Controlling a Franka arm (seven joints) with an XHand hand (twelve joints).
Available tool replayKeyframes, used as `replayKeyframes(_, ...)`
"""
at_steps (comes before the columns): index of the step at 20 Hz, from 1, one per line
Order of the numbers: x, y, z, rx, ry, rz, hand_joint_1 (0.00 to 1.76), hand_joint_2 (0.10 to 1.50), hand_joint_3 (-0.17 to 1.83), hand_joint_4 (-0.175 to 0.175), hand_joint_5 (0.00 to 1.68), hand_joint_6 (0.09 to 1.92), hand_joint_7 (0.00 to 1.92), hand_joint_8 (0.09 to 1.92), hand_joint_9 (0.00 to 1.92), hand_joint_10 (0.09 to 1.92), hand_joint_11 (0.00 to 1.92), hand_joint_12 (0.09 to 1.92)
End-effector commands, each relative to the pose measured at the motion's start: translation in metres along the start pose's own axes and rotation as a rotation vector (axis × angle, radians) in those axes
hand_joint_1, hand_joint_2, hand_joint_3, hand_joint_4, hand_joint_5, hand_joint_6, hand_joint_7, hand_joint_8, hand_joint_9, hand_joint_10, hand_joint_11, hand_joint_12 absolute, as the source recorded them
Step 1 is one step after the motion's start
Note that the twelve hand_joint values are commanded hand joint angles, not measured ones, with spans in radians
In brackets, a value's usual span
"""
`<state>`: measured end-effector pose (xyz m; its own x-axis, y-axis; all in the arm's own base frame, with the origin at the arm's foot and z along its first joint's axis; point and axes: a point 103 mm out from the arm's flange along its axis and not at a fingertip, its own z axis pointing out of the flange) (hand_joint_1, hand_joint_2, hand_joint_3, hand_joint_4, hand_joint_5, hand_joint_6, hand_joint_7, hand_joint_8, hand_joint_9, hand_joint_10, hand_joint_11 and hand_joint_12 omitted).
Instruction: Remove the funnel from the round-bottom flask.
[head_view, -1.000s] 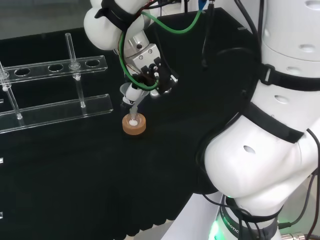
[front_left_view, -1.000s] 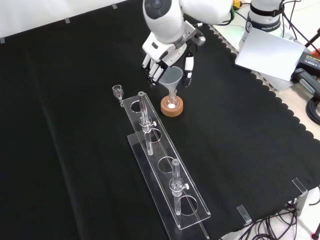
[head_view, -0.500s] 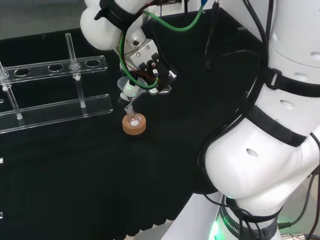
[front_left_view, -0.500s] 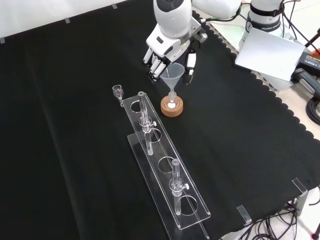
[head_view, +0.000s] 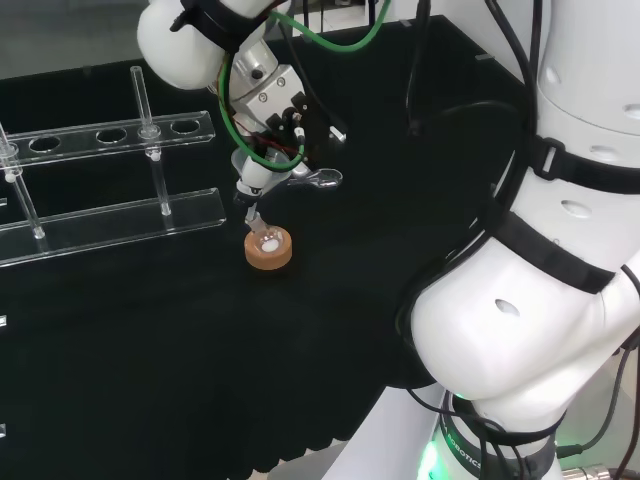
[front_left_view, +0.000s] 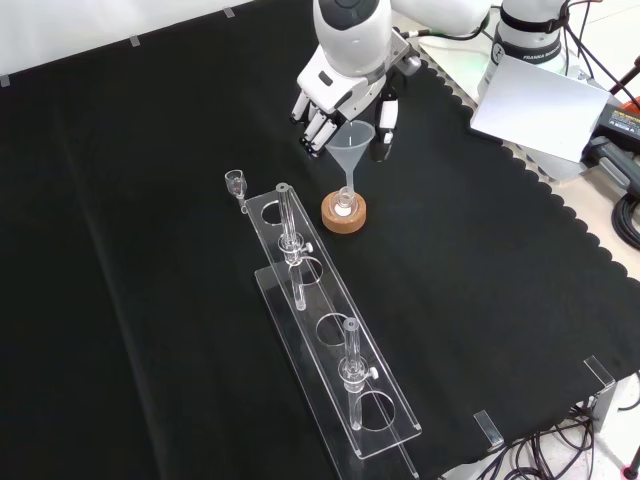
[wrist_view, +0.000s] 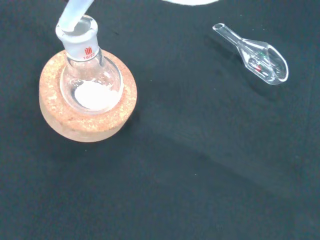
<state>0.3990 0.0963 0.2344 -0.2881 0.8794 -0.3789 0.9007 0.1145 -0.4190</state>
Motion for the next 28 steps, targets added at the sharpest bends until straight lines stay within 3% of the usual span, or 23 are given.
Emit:
replayKeyframes(1,-0.003,-0.007,-0.012,0.012,-0.043,0.016,0.60,0.88,0.26,-0.080,0.51,0.81,0.78,0.77,1.21,0.46,0.80,1.14)
replayKeyframes(28,-0.046,-0.022,-0.069,-0.024,-0.179,0.124,0.62,0.83,0.36,-0.079,0.56,0.85,0.81,0.76,1.27,0.41,0.85,1.08)
